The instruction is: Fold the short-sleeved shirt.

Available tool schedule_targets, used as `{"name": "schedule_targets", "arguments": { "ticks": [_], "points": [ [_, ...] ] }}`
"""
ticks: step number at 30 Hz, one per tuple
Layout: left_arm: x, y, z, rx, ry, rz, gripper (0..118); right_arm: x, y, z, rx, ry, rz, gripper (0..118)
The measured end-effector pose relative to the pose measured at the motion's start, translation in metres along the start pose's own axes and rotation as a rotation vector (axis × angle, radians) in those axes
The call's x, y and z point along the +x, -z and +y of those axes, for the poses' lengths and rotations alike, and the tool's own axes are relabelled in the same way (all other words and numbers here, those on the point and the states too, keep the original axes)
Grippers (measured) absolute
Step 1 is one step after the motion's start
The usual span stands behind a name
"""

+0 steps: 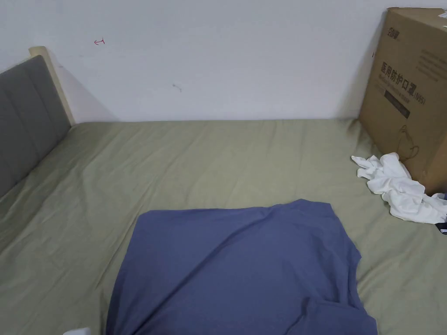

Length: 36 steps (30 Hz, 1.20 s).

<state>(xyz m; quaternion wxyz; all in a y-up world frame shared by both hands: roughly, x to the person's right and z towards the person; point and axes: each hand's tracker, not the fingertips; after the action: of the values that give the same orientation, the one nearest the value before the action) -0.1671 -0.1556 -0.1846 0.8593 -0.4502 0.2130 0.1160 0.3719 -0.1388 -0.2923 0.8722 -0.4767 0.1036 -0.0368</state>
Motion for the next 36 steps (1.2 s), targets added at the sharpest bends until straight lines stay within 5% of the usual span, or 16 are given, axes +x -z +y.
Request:
{"name": "schedule_targets", "arguments": {
  "ticks": [2, 5, 8, 10, 21, 24, 27, 28, 29, 36],
  "points": [
    [0.003, 0.0, 0.001, -0.004, -0.003, 0.011, 2, 0.0, 0.012, 0.0, -0.039, -0.01, -0.011, 2],
    [0.007, -0.008, 0.003, -0.017, 0.017, 0.032, 42, -0.005, 0.006, 0.005, -0.02, -0.026, -0.026, 16],
    [0.005, -0.029, 0.014, 0.008, -0.015, 0.02, 93, -0.02, -0.023, 0.017, 0.03, -0.053, -0.041, 84],
    [0.007, -0.05, 0.028, 0.118, -0.056, -0.006, 100, -0.029, -0.048, 0.036, 0.127, -0.076, -0.022, 95],
    [0.051, -0.167, 0.107, 0.628, -0.038, -0.041, 100, -0.085, -0.155, 0.123, 0.677, -0.201, 0.05, 95],
    [0.059, -0.177, 0.107, 0.693, -0.021, -0.033, 81, -0.091, -0.16, 0.124, 0.721, -0.22, 0.032, 93],
    [0.062, -0.18, 0.106, 0.714, -0.021, -0.074, 15, -0.094, -0.161, 0.124, 0.74, -0.235, 0.036, 68],
    [0.062, -0.18, 0.106, 0.721, -0.029, -0.097, 1, -0.095, -0.162, 0.123, 0.752, -0.239, 0.037, 35],
    [0.063, -0.18, 0.104, 0.728, -0.041, -0.091, 0, -0.096, -0.162, 0.123, 0.761, -0.243, 0.033, 4],
    [0.065, -0.179, 0.101, 0.689, 0.036, -0.12, 0, -0.099, -0.16, 0.127, 0.761, -0.268, 0.027, 0]
  ]
}}
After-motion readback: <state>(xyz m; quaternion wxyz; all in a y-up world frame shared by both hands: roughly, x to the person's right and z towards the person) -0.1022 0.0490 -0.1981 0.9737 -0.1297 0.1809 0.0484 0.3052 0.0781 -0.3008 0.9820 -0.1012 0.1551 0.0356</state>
